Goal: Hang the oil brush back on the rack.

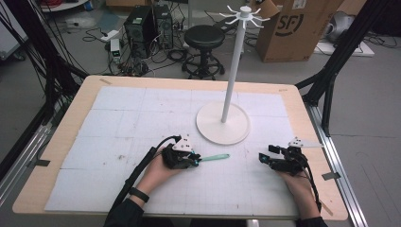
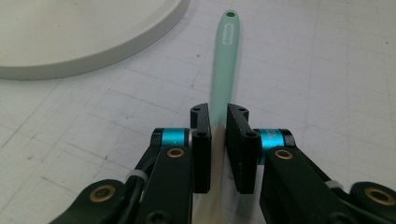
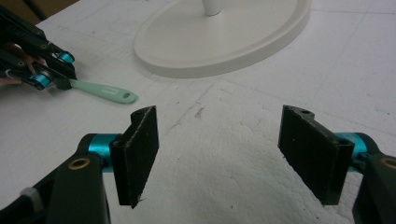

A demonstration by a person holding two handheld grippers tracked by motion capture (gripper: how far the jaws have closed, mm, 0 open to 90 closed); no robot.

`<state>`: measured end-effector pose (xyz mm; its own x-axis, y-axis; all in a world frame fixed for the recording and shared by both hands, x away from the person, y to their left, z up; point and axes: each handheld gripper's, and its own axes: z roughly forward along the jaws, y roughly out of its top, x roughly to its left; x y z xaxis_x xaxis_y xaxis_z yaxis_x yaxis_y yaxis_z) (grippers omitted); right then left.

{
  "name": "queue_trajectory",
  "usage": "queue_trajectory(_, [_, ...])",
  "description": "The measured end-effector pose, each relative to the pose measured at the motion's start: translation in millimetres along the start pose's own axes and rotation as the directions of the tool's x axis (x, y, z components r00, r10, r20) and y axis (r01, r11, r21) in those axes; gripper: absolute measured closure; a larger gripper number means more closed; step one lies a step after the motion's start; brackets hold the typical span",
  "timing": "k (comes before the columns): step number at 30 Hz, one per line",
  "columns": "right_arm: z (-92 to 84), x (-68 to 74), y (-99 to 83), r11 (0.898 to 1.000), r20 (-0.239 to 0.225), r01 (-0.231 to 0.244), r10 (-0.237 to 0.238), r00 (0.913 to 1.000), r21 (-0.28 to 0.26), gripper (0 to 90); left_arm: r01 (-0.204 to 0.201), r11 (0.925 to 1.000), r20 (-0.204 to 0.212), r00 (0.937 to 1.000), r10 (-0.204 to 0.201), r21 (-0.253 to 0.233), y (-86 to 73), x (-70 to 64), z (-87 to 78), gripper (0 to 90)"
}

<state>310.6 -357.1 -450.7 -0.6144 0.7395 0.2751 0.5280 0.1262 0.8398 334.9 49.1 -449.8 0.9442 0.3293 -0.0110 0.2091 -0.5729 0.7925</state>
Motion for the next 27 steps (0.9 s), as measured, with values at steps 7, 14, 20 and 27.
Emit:
queue_trajectory(7, [0.0,0.0,0.0,1.000,-0.001,0.000,0.000,1.0000,0.000,28.4,0.000,1.0000,0.000,1.0000,0.000,0.002,0.1,0.0,-0.1,81.3])
queue_trajectory(14, [0.0,0.0,0.0,1.000,-0.002,-0.001,0.001,1.0000,0.000,28.4,-0.027,0.9995,-0.014,0.9995,0.027,0.018,2.8,-2.9,0.0,82.1])
queue_trajectory(20, [-0.1,0.0,0.0,1.000,-0.003,-0.002,0.002,1.0000,0.001,28.4,-0.017,0.9996,-0.012,0.9998,0.018,0.022,3.3,-2.2,-1.2,82.3])
queue_trajectory(27, [0.0,-0.1,0.1,1.000,-0.006,-0.002,0.002,1.0000,0.004,28.4,-0.005,0.9994,-0.003,1.0000,0.005,-0.033,8.3,-2.8,-12.6,82.3])
